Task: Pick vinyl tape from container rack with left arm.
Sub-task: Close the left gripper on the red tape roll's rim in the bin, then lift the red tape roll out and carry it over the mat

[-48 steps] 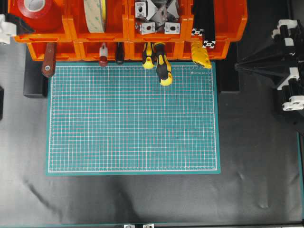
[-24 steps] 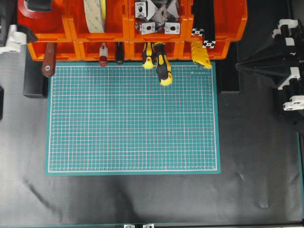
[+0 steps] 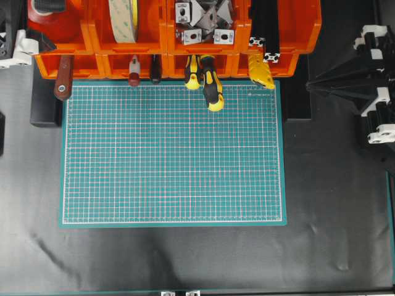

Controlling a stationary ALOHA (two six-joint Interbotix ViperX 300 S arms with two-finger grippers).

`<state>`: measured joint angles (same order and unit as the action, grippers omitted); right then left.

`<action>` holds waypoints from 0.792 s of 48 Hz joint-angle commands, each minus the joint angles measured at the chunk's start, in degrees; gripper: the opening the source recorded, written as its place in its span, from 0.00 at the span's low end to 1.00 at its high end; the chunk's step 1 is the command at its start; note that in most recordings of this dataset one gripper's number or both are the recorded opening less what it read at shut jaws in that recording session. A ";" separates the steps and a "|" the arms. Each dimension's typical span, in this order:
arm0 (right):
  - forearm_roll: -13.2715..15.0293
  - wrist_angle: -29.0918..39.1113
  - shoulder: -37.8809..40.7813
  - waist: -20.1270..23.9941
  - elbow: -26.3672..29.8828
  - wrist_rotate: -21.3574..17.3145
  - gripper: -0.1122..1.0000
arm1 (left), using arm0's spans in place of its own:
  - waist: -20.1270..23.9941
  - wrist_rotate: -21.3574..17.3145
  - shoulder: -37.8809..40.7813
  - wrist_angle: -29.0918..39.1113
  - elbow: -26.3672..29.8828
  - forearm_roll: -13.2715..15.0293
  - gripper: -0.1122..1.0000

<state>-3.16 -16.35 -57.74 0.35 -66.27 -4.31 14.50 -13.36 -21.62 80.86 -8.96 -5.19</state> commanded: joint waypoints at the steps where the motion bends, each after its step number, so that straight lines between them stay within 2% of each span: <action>1: -0.09 -0.53 0.26 0.00 1.93 0.09 0.11 | 0.18 -0.26 -0.97 -0.18 0.62 -0.18 0.84; 4: -0.09 -0.44 0.26 0.09 1.93 0.09 0.11 | 0.18 -0.70 -0.88 0.00 0.62 -0.18 0.79; 8: -0.18 -0.44 0.26 0.09 1.93 0.09 0.11 | 0.18 -0.88 -0.97 0.18 0.62 -0.18 0.66; 17: -0.09 -0.44 0.26 0.00 1.93 0.00 0.11 | 0.18 -0.97 -0.97 0.18 0.62 -0.18 0.26; 28: -0.18 -0.44 0.26 0.09 1.93 0.00 0.11 | 0.18 -1.49 -1.49 0.53 2.46 -0.18 0.26; 38: -0.09 -0.79 0.26 0.09 1.93 -0.26 0.11 | -0.70 -1.14 -2.37 4.48 11.43 -0.18 0.26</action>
<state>-3.16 -16.44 -57.66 0.35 -66.27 -4.39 14.50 -14.94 -22.68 84.02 -3.16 -5.19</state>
